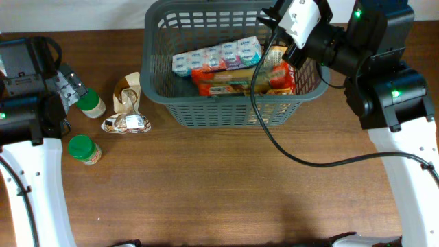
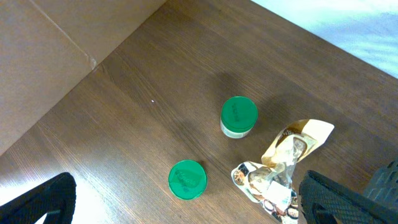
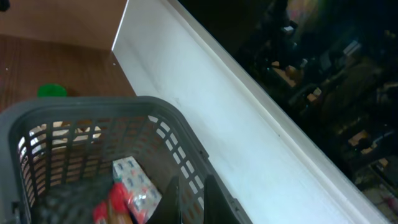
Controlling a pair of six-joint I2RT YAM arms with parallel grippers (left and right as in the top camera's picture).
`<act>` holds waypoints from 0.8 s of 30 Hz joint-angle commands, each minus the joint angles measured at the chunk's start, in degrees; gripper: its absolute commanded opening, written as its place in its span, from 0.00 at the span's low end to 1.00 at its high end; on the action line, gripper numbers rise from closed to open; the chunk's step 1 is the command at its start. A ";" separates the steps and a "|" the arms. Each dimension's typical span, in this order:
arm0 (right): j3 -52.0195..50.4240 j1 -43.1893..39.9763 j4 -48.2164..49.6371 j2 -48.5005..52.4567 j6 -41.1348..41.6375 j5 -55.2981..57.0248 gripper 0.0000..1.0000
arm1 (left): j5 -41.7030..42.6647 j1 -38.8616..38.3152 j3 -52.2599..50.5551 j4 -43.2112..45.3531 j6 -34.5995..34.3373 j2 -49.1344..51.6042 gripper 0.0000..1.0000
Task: Pack container
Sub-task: 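Lay the spaghetti package in the basket, release, withdraw right gripper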
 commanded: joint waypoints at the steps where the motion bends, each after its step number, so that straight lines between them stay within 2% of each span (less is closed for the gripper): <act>1: 1.33 0.76 -1.55 0.11 -0.33 -0.11 0.04 | -0.83 0.28 0.22 0.07 -0.76 0.24 0.99; 4: 1.33 0.76 -2.05 0.44 2.12 -0.13 0.04 | -0.83 0.28 0.22 0.07 -0.76 0.26 0.99; 7: 2.03 0.85 -2.14 -0.13 12.02 1.14 0.04 | -0.83 0.28 0.22 0.07 -0.76 0.24 0.99; 8: 2.34 0.76 -2.62 -0.61 16.46 4.07 0.13 | -0.83 0.28 0.22 0.07 -0.76 0.24 0.99; 9: 2.58 0.63 -3.17 -1.07 18.73 6.84 0.37 | -0.83 0.28 0.22 0.07 -0.76 0.24 0.99; 10: 2.84 0.35 -4.00 -1.79 20.98 10.86 0.48 | -0.81 0.28 0.22 0.07 -0.76 0.26 0.99; 12: 3.10 -0.90 -5.64 -3.65 25.07 18.84 0.53 | -0.83 0.28 0.22 0.07 -0.76 0.24 0.99; 14: 3.10 -3.41 -7.65 -5.62 30.36 25.55 0.65 | -0.83 0.28 0.22 0.07 -0.76 0.24 0.99; 17: 3.10 -9.64 -11.67 -7.58 37.18 28.96 0.69 | -0.83 0.28 0.22 0.07 -0.76 0.24 0.99; 24: 3.08 -32.30 -26.60 -6.32 53.77 27.12 0.71 | 2.95 0.28 0.22 0.09 -0.76 0.24 0.99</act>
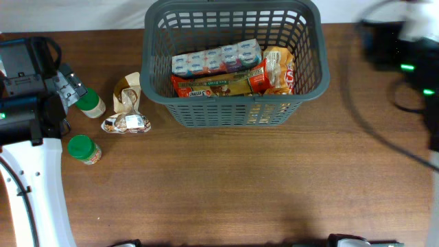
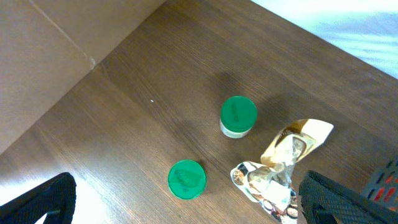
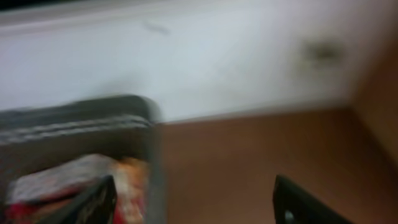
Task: Pack container
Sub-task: 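Lay the spaghetti package in the basket, release, withdraw right gripper, then grasp the brown paper bag and foil pack with the left gripper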
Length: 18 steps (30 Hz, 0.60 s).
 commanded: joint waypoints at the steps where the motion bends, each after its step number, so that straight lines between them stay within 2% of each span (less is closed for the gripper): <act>1: 0.52 -10.67 -6.03 2.01 12.37 0.07 0.71 | 3.82 0.28 0.22 0.09 -0.76 0.24 0.99; 4: 0.48 -17.31 -10.49 4.20 12.39 -2.75 0.72 | 9.05 0.28 0.22 -0.37 -0.76 0.24 0.99; 7: 0.48 -21.09 -12.41 5.92 13.64 -2.75 0.78 | 12.81 0.28 0.22 1.33 -0.37 0.52 0.99; 9: 0.48 -22.49 -12.94 7.15 13.60 -2.71 0.99 | 13.07 0.28 0.22 2.23 0.87 1.42 1.00; 10: 0.48 -22.77 -13.51 8.24 13.62 -2.71 0.99 | 15.91 0.28 0.22 2.16 6.29 3.41 0.98; 12: 0.48 -22.75 -13.55 9.35 13.60 -2.71 0.99 | 20.70 0.24 0.22 1.79 12.55 6.29 0.89; 13: 0.48 -22.75 -13.64 9.81 13.60 -2.71 0.99 | 22.53 0.24 0.22 1.64 14.95 7.87 0.81; 15: 0.48 -22.71 -14.10 10.80 13.62 -2.71 0.99 | 23.45 0.24 0.22 1.53 17.66 11.56 0.72; 18: 0.48 -22.67 -15.91 12.22 13.60 -2.71 0.99 | 24.76 -0.07 0.22 2.58 17.97 18.82 0.69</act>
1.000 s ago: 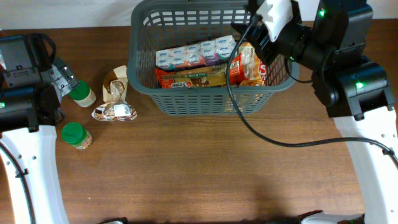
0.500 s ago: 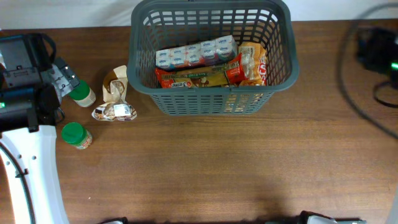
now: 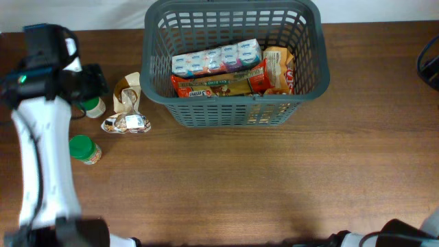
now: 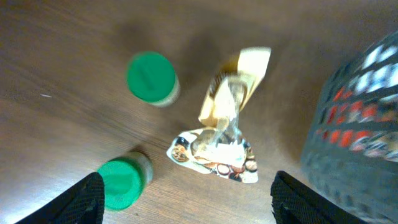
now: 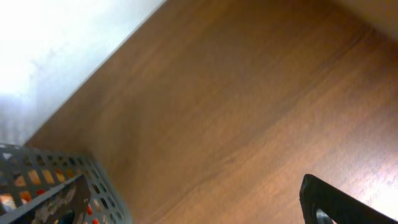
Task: Pack container
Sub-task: 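Grasp the brown paper bag and foil pack with the left gripper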
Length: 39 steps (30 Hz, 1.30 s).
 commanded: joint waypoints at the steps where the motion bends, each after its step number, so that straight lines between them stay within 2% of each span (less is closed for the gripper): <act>1: 0.44 -0.15 -1.38 1.95 0.74 -0.57 0.99 | 4.63 -0.48 0.09 0.96 5.51 8.70 0.69; 8: 0.44 -0.15 -3.30 3.52 0.72 -0.55 0.99 | 1.66 -5.40 0.09 3.04 9.14 21.99 0.68; 14: 0.44 -0.15 -3.28 3.52 0.72 -0.55 0.99 | -4.35 -8.57 0.09 3.56 9.25 30.77 0.68; 15: 0.44 -0.15 -3.28 3.52 0.72 -0.55 0.99 | -5.25 -8.79 0.09 3.65 9.22 31.65 0.68; 18: 0.44 -0.15 -3.30 3.52 0.72 -0.55 0.99 | -7.91 -8.87 0.09 4.42 8.00 33.83 0.84; 25: 0.44 -0.15 -3.30 3.52 0.72 -0.55 0.99 | -11.26 -8.76 0.09 5.77 5.75 36.87 0.83; 26: 0.44 -0.15 -3.28 3.52 0.72 -0.55 0.99 | -11.26 -8.76 0.09 5.75 5.77 37.07 0.79; 27: 0.44 -0.15 -3.28 3.52 0.72 -0.55 0.99 | -11.26 -8.79 0.09 5.66 5.77 37.44 0.70; 28: 0.44 -0.15 -3.28 3.52 0.72 -0.55 0.99 | -11.06 -8.81 0.09 5.42 5.75 37.55 0.49; 29: 0.44 -0.15 -3.28 3.52 0.72 -0.55 0.99 | -10.67 -8.83 0.09 5.09 5.75 37.55 0.18; 30: 0.44 -0.15 -3.28 3.52 0.72 -0.55 0.99 | -10.36 -8.83 0.28 3.98 5.75 37.40 0.02; 35: 0.44 -0.15 -3.28 3.52 0.72 -0.55 0.99 | -10.40 -8.81 5.40 -2.54 5.77 36.52 0.02; 39: 0.44 -0.15 -3.28 3.52 0.72 -0.55 0.99 | -10.40 -8.83 15.47 -9.16 5.77 34.42 0.02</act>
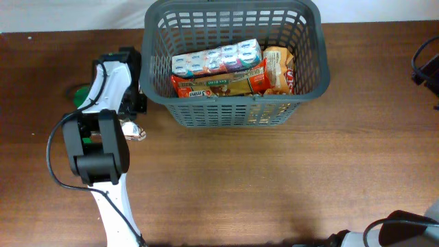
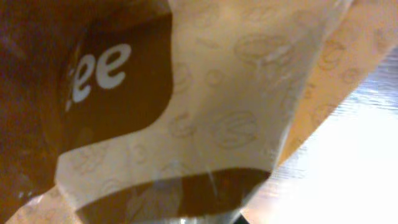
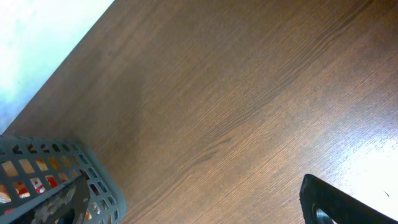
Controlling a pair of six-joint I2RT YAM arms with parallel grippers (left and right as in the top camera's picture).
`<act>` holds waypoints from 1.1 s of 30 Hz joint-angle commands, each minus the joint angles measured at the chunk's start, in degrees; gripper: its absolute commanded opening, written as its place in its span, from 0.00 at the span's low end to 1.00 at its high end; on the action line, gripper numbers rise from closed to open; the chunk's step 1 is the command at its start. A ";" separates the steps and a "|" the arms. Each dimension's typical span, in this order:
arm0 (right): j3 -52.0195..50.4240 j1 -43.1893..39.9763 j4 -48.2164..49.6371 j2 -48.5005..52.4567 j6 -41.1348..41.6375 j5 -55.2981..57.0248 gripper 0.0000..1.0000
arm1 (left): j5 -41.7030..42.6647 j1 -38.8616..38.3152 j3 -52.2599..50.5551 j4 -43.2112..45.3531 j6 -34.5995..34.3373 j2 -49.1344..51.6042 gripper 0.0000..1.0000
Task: Pack container
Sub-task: 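Grasp the brown paper bag and foil pack with the left gripper, then lower the paper bag and foil pack into the basket and release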
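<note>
The grey basket stands at the back middle and holds a pale carton pack, a red snack wrapper and an orange bag. My left gripper is down at the beige and brown snack pouch, which fills the left wrist view; its fingers are hidden. A corner of the pouch shows beside the arm. My right gripper is open over bare wood to the right of the basket.
One green-lidded jar peeks out left of my left arm; the arm hides the table in front of it. The right arm sits at the table's far right edge. A white wall runs behind the table.
My left gripper stood open, high above the pouch and two jars; now its camera is pressed close to the pouch. The right gripper is still open in nearly the same place.
First my right gripper was over the basket's far right corner and the left hung high over the jars and pouch. Then the right arm was off to the basket's right, open. The left then stood nearer the pouch, and now is down on it.
</note>
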 commanded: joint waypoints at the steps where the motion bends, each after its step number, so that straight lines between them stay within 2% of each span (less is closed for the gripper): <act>1: 0.44 -0.15 0.00 0.28 0.46 -0.33 0.99 | 0.31 0.28 11.37 -4.00 -0.42 -2.36 0.02; 5: 0.44 -0.15 0.00 0.28 0.48 -0.33 0.99 | 0.11 0.31 27.52 -10.36 0.33 -6.45 0.02; 8: 0.44 -0.15 0.00 0.28 0.46 -0.33 0.99 | 0.35 0.17 36.09 -10.73 3.61 -9.07 0.02; 11: 0.44 -0.15 0.00 0.28 0.46 -0.33 0.99 | 0.87 -0.83 43.95 -9.94 10.45 -11.63 0.02; 14: 0.44 -0.15 0.00 0.28 0.46 -0.33 0.99 | 2.75 -4.72 50.97 -7.61 23.65 -14.91 0.02; 20: 0.44 -0.15 0.00 0.28 0.46 -0.33 0.99 | 12.33 -15.91 52.48 0.90 49.57 -16.87 0.02; 26: 0.44 -0.15 0.00 0.28 0.48 -0.33 0.99 | 22.36 -20.00 49.40 3.54 52.83 -9.31 0.02; 30: 0.44 -0.15 0.00 0.28 0.48 -0.33 0.99 | 22.45 -21.29 47.67 3.37 53.57 -3.04 0.02; 33: 0.44 -0.15 0.00 0.28 0.46 -0.33 0.99 | 21.44 -21.97 47.60 3.48 59.80 2.10 0.02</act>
